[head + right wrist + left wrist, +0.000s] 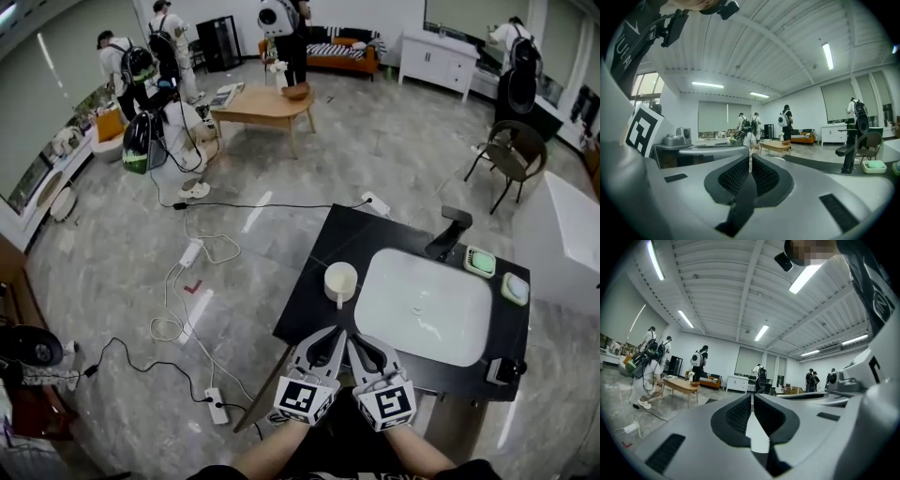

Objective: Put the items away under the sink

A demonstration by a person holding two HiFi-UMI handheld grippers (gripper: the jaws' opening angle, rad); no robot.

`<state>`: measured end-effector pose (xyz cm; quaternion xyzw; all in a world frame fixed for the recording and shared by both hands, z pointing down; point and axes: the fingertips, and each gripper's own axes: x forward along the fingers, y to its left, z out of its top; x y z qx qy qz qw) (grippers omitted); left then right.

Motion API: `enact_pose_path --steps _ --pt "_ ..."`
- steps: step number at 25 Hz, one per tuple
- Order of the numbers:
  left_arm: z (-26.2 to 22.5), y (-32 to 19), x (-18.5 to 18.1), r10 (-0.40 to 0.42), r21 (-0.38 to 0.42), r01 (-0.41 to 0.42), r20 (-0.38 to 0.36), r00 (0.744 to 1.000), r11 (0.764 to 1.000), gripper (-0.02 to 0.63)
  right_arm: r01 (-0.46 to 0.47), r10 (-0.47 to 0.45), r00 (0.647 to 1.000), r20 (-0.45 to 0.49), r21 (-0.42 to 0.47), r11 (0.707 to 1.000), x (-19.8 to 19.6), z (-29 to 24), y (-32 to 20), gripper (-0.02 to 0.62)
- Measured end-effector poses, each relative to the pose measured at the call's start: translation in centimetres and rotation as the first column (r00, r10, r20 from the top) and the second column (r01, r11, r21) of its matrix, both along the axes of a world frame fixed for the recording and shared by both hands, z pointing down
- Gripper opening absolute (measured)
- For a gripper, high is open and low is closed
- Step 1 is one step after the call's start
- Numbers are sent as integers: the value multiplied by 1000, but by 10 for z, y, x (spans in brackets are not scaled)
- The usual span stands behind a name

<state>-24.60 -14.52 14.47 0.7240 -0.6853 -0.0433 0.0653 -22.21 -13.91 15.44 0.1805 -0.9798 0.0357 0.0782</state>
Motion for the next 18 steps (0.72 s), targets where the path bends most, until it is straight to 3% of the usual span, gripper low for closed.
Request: enact_pose_path --steps 5,8,12,18 --pt "35 -31 -11 -26 -91 21 -52 998 996 16 53 -54 998 -39 -23 998 -12 16 -31 40" --pt "55 -42 -21 -71 -130 58 -98 993 990 88 68 -71 996 -61 -42 997 -16 27 -46 38" --pt "79 -55 -33 -99 -194 78 -100 990 978 136 88 -94 992 -86 -67 994 -23 41 -59 40" --pt "103 -72 -42 -136 -278 104 -100 986 955 153 125 -133 986 -98 -85 989 -35 51 -71 40"
